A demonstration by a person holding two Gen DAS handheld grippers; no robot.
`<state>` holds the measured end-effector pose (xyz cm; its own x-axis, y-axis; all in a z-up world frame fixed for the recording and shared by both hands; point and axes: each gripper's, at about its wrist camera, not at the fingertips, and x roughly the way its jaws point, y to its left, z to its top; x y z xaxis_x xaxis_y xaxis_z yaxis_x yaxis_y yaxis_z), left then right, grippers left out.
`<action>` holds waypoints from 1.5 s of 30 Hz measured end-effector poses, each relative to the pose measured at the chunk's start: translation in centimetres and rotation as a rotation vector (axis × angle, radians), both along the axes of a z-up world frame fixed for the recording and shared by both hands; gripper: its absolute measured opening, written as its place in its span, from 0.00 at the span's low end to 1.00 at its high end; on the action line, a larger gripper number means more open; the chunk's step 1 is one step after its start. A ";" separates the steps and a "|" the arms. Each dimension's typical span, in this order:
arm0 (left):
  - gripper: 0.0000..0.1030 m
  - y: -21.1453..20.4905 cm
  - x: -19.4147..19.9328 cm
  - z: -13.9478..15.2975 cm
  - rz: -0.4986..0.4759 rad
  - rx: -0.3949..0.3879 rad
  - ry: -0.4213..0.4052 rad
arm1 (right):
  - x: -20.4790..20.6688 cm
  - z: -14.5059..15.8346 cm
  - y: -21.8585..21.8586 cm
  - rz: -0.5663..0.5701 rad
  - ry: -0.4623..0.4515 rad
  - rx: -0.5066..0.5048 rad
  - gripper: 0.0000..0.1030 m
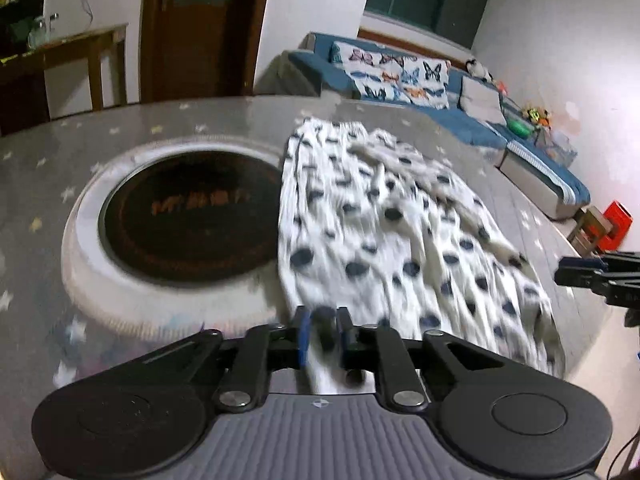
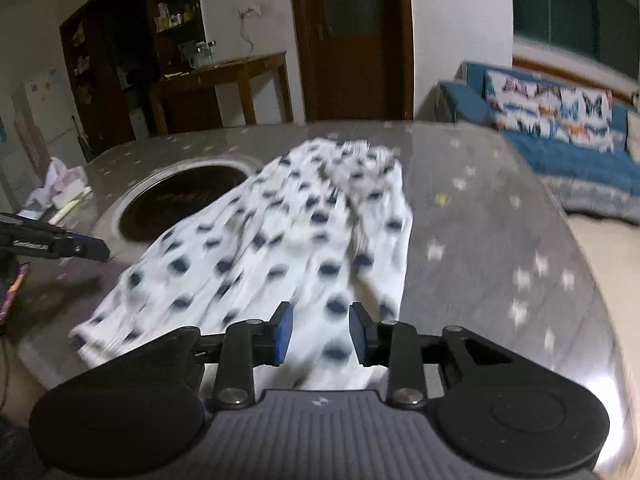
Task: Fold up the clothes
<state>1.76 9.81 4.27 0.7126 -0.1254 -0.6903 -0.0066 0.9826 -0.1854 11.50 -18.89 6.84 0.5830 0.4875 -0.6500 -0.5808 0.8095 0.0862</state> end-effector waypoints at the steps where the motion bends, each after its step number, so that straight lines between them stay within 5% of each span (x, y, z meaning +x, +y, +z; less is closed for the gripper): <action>1: 0.28 -0.3 0.8 0.1 -0.003 0.002 -0.008 | 1.2 0.1 0.6 0.008 -0.015 -0.010 0.32; 3: 0.38 -0.8 2.3 -0.2 -0.006 0.011 -0.009 | 3.5 0.1 1.7 0.022 -0.031 -0.024 0.34; 13: 0.50 -2.7 8.1 -3.1 -0.016 0.030 0.061 | 12.3 -0.8 8.7 0.129 -0.086 -0.133 0.37; 19: 0.61 -3.4 9.1 -4.5 -0.014 0.039 0.090 | 16.2 -2.9 12.9 0.178 -0.104 -0.201 0.43; 27: 0.84 -4.5 9.1 -5.2 -0.039 0.075 0.077 | 20.2 -5.6 16.3 0.191 -0.116 -0.263 0.39; 31: 0.85 -4.6 9.1 -5.2 -0.039 0.077 0.077 | 21.4 -6.2 16.4 0.176 -0.116 -0.284 0.14; 34: 0.85 -4.6 9.2 -5.2 -0.037 0.077 0.076 | 21.9 -5.5 15.1 0.142 -0.141 -0.262 0.05; 45: 0.86 -4.5 9.4 -5.4 -0.032 0.088 0.074 | 24.4 -2.1 6.4 -0.116 -0.210 -0.253 0.03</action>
<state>11.15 5.30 -1.15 0.6556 -0.0845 -0.7503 0.0150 0.9950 -0.0989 35.89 -12.51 4.72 0.7591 0.2490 -0.6015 -0.4671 0.8519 -0.2369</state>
